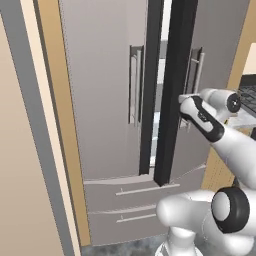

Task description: Retrieve a lemon from the fridge and place it on the cutting board with the fish.

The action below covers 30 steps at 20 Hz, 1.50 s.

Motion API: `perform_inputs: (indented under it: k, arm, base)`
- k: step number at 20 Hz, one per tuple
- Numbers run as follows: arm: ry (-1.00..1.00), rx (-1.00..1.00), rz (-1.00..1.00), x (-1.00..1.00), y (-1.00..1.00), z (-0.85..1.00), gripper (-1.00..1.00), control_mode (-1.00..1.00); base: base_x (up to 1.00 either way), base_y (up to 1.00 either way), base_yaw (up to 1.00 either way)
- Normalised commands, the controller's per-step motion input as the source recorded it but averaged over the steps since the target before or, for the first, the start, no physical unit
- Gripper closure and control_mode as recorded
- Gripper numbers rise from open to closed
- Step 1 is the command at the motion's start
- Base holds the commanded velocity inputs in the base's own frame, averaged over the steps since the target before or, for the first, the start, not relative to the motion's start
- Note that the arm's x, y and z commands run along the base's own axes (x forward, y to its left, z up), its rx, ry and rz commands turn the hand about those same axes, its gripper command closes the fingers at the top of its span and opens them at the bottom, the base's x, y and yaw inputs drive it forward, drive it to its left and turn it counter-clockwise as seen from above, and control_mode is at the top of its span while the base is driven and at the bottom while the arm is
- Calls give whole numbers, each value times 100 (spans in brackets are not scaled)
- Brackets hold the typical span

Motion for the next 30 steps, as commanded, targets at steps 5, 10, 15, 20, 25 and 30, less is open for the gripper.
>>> perform_inputs:
  k: [5, 10, 15, 20, 25, 30]
  arm:
    - [9, 8, 0, -98, -100, 40, 100, -100]
    - [12, 11, 2, -100, -100, 38, 100, -100]
    - [12, 10, 0, -96, -100, 16, 100, -100]
    - [6, 5, 0, -64, -85, 0, 100, -100]
    - [4, -17, 0, -53, 24, 15, -100, -100]
    - [20, -46, -2, -38, 90, 42, -100, -100]
  base:
    - [0, 0, 0]
    - [0, 0, 0]
    - [0, 0, 0]
    - [0, 0, 0]
    - [0, 0, 0]
    - [0, 0, 0]
